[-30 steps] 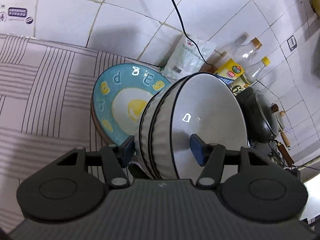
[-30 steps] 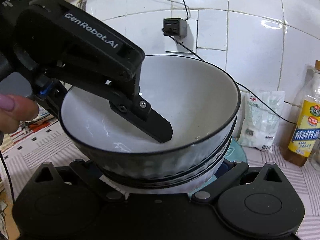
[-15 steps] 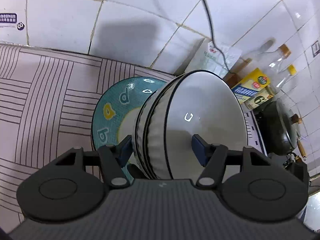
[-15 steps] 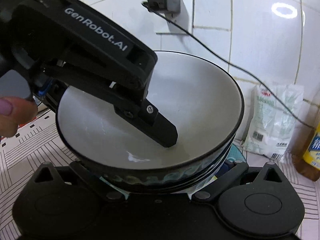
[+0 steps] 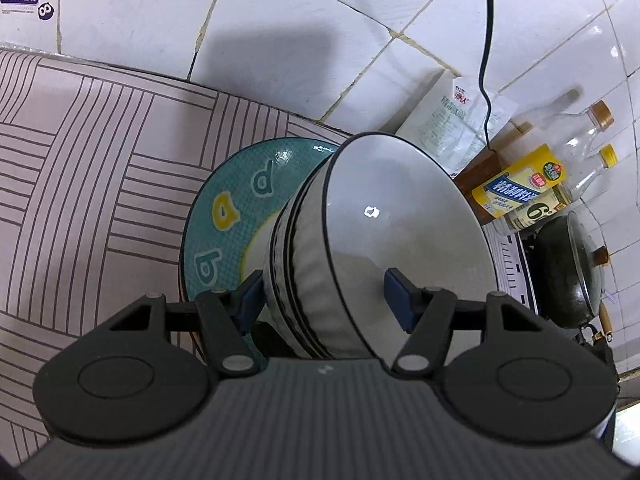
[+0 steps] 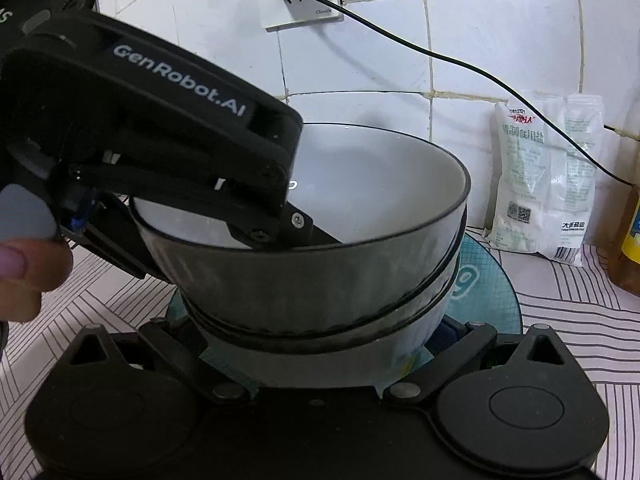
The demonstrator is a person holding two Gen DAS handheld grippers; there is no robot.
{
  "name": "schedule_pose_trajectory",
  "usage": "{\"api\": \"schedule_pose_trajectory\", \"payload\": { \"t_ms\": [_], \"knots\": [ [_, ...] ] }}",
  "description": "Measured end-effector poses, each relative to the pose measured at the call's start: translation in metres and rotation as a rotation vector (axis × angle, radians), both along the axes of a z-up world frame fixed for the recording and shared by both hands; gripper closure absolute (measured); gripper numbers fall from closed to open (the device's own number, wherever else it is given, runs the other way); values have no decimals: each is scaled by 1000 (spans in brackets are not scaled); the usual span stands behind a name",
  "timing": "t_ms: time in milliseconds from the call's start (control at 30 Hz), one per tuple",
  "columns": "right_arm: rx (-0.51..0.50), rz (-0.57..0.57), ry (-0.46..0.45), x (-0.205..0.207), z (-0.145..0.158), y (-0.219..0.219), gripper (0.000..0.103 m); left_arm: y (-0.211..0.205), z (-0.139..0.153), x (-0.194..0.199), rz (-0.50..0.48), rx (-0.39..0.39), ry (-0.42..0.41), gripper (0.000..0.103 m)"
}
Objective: Organize plates and bowls
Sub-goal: 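Carry the bowl stack over the blue egg plate and lower it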
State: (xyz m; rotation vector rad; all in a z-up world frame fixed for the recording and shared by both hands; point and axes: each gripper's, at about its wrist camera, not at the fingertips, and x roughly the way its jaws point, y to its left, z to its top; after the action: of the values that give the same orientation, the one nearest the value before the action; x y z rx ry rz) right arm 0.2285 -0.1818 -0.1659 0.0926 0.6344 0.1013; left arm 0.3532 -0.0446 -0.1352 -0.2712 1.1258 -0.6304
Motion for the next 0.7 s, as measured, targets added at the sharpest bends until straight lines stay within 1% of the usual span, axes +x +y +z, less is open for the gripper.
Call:
{"api": "schedule_pose_trajectory", "payload": {
  "t_ms": [133,267,333,500,600,633,700],
  "knots": [
    [-25,11,-5,-6,-3,5,0,-4,-1,-2,-10,13,-27,41],
    [-19,11,3,-3,-5,4,0,-6,-1,-8,-30,26,-64,41],
    [8,-11,11,-4,-6,2,0,-5,-2,-10,-31,30,-61,41],
    [16,-32,-1,-3,-9,5,0,-3,-3,-9,-32,20,-41,41],
    [14,-36,19,-1,-7,4,0,1,-4,-12,-13,16,-42,40],
    [13,-39,26,-2,-6,5,0,2,-3,-13,-5,18,-42,42],
    [4,-55,45,-3,-4,7,0,2,-2,-16,1,16,-38,43]
  ]
}}
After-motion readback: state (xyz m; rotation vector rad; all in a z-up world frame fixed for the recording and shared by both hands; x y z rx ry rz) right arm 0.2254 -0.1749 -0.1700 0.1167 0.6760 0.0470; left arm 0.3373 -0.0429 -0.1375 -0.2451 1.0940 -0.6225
